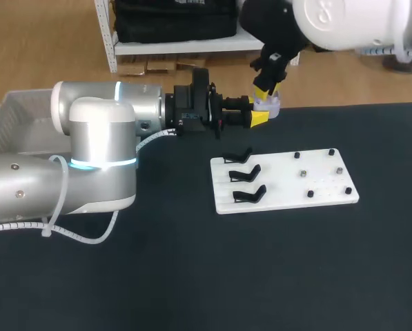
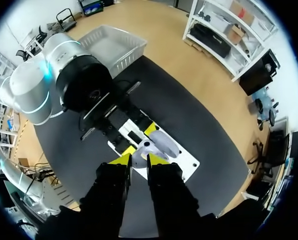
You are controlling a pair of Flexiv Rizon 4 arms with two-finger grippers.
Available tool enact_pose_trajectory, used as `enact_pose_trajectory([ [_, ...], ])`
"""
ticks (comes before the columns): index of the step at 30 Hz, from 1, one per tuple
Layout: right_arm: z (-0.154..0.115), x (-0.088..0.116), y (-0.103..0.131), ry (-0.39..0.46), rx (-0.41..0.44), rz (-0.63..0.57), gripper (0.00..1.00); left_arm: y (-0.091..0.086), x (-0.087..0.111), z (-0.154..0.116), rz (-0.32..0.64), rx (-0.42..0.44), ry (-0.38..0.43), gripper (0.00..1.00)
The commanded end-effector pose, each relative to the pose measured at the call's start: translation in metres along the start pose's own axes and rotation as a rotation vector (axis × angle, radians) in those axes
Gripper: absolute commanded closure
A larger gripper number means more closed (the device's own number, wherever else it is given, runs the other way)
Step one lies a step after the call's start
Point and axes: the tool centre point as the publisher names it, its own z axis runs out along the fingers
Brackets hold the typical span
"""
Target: Pick up each earbud case from the left stands, insert the matching earbuds, close the lid, and place the case in the box.
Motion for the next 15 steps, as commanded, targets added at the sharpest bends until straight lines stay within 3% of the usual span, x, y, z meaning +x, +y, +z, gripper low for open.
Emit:
enact_pose_trajectory([
  [1, 0.0044, 0.001, -0.0004, -0.005, 0.007, -0.004, 1.0, 0.0005, 0.0001, 0.0002, 0.0, 0.0, -0.001, 1.0],
  [15, 0.0096, -0.0004, -0.0023, 0.005, 0.014, -0.007, 1.0, 0.0005, 0.0001, 0.0002, 0.0, 0.0, -0.001, 1.0],
])
